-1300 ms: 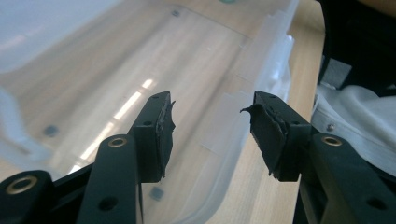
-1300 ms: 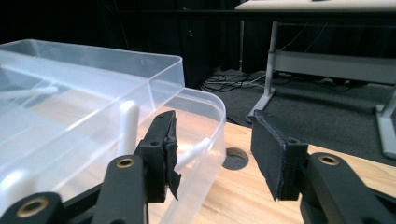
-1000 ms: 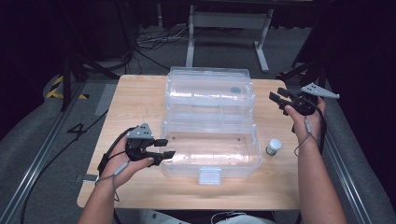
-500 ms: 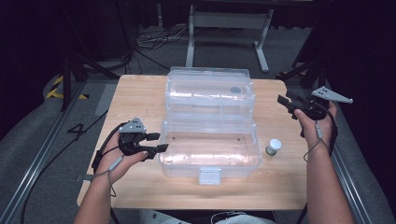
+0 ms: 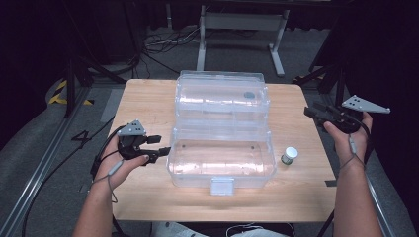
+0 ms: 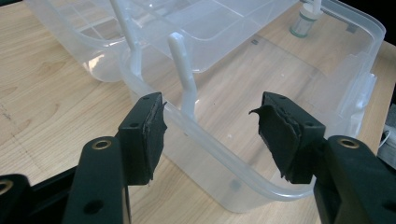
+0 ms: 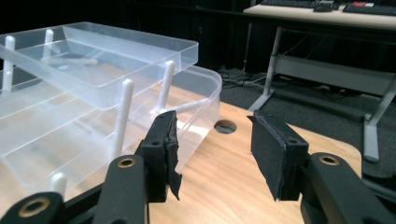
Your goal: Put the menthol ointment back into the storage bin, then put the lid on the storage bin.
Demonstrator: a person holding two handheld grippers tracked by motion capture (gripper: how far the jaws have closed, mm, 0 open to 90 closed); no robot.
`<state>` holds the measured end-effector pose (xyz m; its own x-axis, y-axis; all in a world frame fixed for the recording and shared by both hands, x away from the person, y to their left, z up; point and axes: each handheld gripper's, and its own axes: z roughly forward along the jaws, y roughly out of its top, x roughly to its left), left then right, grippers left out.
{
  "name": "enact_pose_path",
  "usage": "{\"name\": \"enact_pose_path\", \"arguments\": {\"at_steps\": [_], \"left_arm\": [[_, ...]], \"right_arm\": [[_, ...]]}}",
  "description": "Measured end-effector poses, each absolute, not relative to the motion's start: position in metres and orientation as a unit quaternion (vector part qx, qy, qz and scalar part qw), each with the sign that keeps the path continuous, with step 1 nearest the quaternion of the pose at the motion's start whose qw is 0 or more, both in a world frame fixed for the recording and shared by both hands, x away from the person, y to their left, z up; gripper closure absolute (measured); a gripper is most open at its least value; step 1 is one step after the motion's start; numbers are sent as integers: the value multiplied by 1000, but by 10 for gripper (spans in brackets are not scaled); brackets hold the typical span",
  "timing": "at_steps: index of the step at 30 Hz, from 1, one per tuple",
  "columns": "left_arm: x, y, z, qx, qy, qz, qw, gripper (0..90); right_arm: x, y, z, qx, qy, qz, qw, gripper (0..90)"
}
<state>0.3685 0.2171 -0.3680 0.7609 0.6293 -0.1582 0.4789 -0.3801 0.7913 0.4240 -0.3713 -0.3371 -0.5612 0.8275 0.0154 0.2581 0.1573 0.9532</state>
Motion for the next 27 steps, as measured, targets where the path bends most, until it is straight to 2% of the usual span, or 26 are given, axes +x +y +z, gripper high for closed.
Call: {"name": "enact_pose_path", "arguments": {"at_steps": [11, 27], "left_arm": [[372, 226, -366, 822, 346, 94, 442, 411], [373, 238, -370, 821, 364, 105, 426, 407]], "right_arm": [[419, -373, -339, 378, 750, 490, 233, 491], [413, -366, -337, 358, 802, 434, 203, 477]]}}
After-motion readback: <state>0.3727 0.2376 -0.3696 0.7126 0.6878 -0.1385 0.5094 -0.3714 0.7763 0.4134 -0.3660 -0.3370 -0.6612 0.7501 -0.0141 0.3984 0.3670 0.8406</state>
